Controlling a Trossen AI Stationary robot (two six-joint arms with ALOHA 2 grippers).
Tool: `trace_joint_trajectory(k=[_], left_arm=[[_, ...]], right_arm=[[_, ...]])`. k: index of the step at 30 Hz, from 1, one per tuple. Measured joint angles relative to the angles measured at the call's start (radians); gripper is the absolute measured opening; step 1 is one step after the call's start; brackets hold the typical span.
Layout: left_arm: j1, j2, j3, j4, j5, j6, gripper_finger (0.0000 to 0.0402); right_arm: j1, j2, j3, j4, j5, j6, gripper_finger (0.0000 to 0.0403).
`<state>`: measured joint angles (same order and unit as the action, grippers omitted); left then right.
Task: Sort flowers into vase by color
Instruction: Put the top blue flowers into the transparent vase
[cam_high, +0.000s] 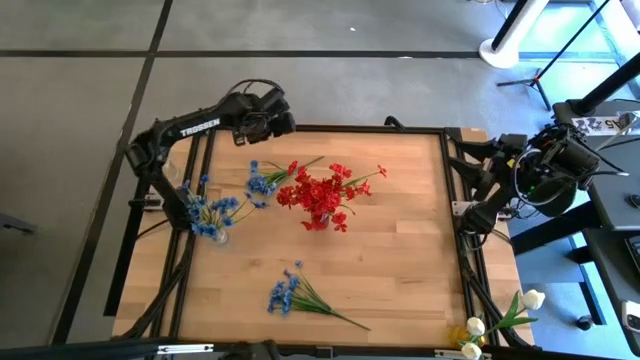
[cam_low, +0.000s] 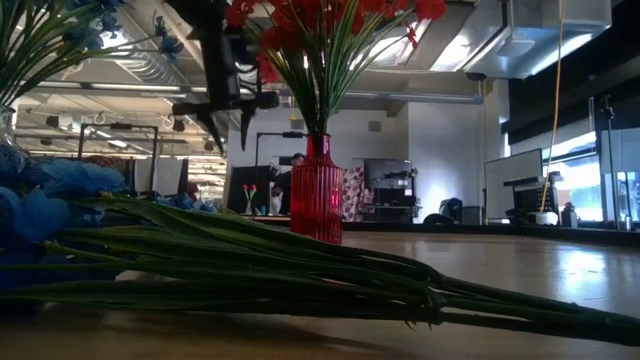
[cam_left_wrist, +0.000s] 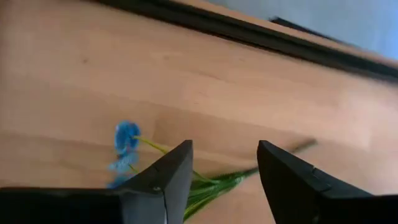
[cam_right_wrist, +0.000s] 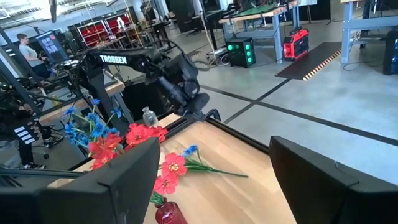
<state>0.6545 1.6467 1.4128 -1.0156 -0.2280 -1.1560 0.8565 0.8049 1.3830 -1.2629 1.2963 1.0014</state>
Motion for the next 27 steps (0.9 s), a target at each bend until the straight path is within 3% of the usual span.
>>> trace_joint_trajectory(k=[4, 13, 20, 23, 27], left_arm=[[-0.024, 0.039, 0.000, -0.017, -0.043, -0.187, 0.0180], [-0.136, 0.116, -0.036, -0.135, -0.002, -0.622, 0.0181], [-0.192, 0.111, -0.278, 0.169, 0.151, -0.962, 0.0181], [-0.195, 0.111, -0.320, 0.258, 0.125, -1.064, 0.0181], [-0.181, 0.110, -0.323, 0.258, 0.050, -1.162, 0.0181]], right_arm=[[0.000, -0.012, 0.000, -0.010, 0.014, -0.015, 0.0303], [0.000, -0.034, 0.000, -0.056, 0.031, -0.025, 0.0303], [0.000, -0.038, 0.000, -0.057, 0.057, -0.099, 0.0303], [0.000, -0.043, 0.000, -0.058, 0.058, -0.109, 0.0303], [0.000, -0.072, 0.000, -0.057, 0.049, -0.110, 0.0303]])
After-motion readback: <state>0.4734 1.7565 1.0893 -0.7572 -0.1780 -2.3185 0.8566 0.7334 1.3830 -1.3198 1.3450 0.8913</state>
